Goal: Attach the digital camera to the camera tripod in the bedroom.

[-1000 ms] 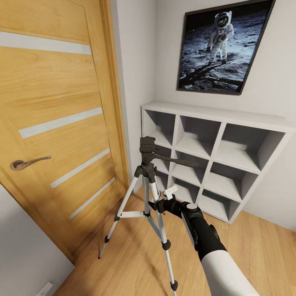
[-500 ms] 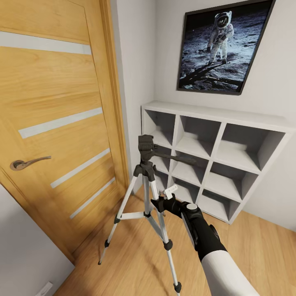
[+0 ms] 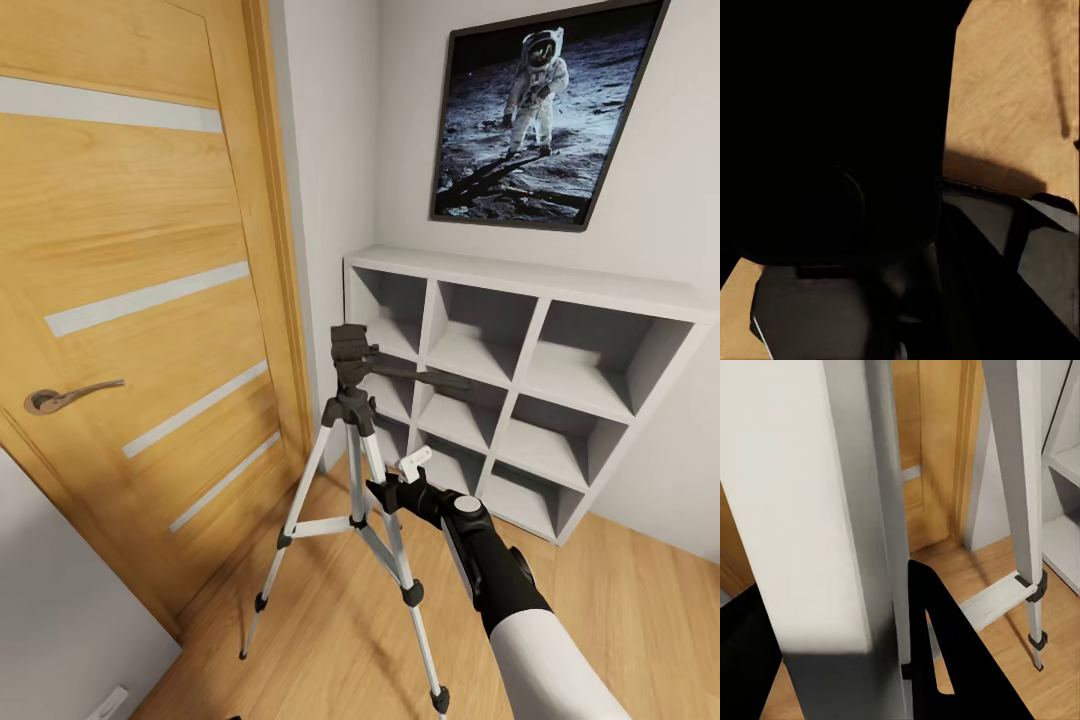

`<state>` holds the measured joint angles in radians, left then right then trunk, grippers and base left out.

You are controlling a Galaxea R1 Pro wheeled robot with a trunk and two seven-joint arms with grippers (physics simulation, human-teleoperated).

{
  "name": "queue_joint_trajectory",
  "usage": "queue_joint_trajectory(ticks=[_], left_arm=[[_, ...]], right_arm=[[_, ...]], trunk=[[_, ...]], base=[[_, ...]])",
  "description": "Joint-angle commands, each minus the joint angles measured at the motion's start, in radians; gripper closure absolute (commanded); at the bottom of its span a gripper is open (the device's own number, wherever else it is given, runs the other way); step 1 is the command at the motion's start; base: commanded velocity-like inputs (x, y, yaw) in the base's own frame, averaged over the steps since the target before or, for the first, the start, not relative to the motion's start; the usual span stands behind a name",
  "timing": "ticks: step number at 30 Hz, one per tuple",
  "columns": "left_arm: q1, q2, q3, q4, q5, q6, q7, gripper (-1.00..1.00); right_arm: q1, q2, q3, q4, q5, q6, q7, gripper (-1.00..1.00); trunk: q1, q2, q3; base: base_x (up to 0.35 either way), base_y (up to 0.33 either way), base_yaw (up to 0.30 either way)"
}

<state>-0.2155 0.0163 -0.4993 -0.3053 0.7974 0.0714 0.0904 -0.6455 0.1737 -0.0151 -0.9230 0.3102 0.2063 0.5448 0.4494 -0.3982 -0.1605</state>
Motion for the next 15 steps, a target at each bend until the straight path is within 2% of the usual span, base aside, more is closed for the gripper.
queue_joint_trajectory(ticks=[1,3,4,5,6,8,10,11,15], left_arm=[[-0.002,0.028,-0.006,-0.114,-0.022,0.106,0.022,1.00],[-0.003,0.048,-0.004,-0.191,-0.036,0.184,0.035,1.00],[-0.005,0.068,-0.002,-0.274,-0.045,0.256,0.053,1.00],[-0.006,0.077,-0.001,-0.320,-0.048,0.289,0.063,1.00],[-0.008,0.092,0.002,-0.418,-0.053,0.349,0.091,1.00],[-0.008,0.102,0.008,-0.519,-0.057,0.400,0.127,1.00],[-0.009,0.113,0.034,-0.703,-0.060,0.491,0.213,1.00],[-0.009,0.115,0.072,-0.840,-0.062,0.590,0.288,1.00],[-0.010,0.113,0.120,-0.964,-0.062,0.697,0.337,1.00]], right_arm=[[0.000,0.001,-0.001,-0.001,0.006,0.008,0.006,1.00],[0.000,0.001,-0.001,-0.001,0.005,0.008,0.005,1.00],[0.000,0.001,-0.001,0.000,0.005,0.008,0.005,1.00],[0.000,0.001,-0.001,0.000,0.005,0.008,0.004,1.00],[0.000,0.001,-0.002,0.001,0.005,0.008,0.004,1.00],[0.000,0.001,-0.002,0.002,0.004,0.008,0.004,1.00],[0.000,0.001,-0.002,0.007,0.003,0.008,0.004,1.00],[0.000,0.001,-0.002,0.023,0.003,0.008,0.004,1.00],[0.000,0.001,-0.002,0.051,0.003,0.008,0.003,1.00]], trunk=[[0.001,-0.002,-0.002],[0.001,-0.002,-0.002],[0.001,-0.002,-0.002],[0.001,-0.002,-0.002],[0.001,-0.002,-0.002],[0.001,-0.002,-0.002],[0.001,-0.002,-0.002],[0.001,-0.002,-0.002],[0.001,-0.002,-0.002]], base=[[0.000,0.000,0.000],[0.000,0.000,0.000],[0.000,0.000,0.000],[0.000,0.000,0.000],[0.000,0.000,0.000],[0.000,0.000,0.000],[0.000,0.000,0.000],[0.000,0.000,0.000],[0.000,0.000,0.000]])
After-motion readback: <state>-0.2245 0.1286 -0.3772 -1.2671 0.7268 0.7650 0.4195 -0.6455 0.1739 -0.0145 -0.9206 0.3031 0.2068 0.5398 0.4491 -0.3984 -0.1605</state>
